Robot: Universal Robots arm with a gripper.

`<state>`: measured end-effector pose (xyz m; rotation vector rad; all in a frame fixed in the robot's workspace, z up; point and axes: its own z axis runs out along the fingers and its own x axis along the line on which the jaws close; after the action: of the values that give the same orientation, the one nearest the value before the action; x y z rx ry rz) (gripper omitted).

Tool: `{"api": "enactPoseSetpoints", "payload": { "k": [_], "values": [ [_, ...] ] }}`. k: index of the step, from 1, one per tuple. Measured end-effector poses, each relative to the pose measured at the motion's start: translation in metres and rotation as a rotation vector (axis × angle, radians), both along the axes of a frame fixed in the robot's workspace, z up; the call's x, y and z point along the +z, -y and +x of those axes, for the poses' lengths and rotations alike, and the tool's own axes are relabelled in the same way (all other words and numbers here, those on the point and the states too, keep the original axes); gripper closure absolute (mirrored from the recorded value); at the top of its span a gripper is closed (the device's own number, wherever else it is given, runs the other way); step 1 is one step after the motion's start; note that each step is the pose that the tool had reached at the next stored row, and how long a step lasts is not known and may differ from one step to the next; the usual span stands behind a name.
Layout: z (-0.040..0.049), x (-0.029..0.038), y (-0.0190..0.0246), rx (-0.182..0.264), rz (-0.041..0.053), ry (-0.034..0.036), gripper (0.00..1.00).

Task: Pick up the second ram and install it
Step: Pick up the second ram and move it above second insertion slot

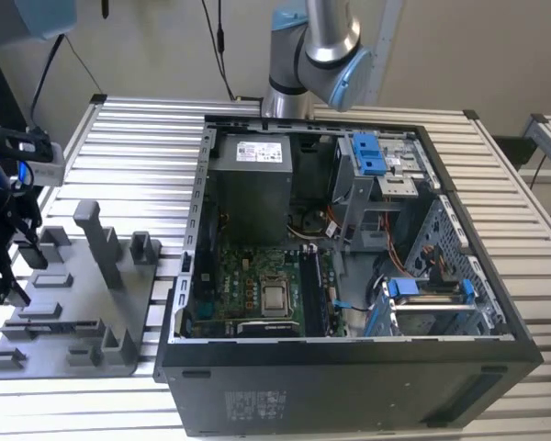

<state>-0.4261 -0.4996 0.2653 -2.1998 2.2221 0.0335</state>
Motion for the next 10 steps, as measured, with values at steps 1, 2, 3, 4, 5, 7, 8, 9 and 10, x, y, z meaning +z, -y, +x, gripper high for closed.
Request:
{"api": "enactPoseSetpoints", "payload": {
  "k": [1, 2, 3, 4, 5, 7, 8, 9, 10],
  "values": [
    [0.0, -0.0015, 0.0, 0.0, 0.0, 0.0001, 0.46],
    [-0.0001, -0.0029, 0.0, 0.0, 0.0, 0.0001, 0.46],
    [-0.0002, -0.0042, 0.0, 0.0, 0.0001, 0.0, 0.46],
    [-0.0002, -0.0055, 0.0, 0.0, 0.0, 0.0, 0.46],
    [-0.0002, -0.0068, 0.0, 0.0, 0.0001, 0.0, 0.46],
    [-0.0003, -0.0093, 0.0, 0.0, 0.0, 0.0, 0.46],
    [-0.0003, -0.0105, 0.0, 0.0, 0.0001, 0.0, 0.46],
    [-0.0003, -0.0117, -0.0001, 0.0, 0.0001, 0.0001, 0.46],
    [-0.0003, -0.0128, 0.0, 0.0, 0.0, 0.0, 0.46]
  ]
}}
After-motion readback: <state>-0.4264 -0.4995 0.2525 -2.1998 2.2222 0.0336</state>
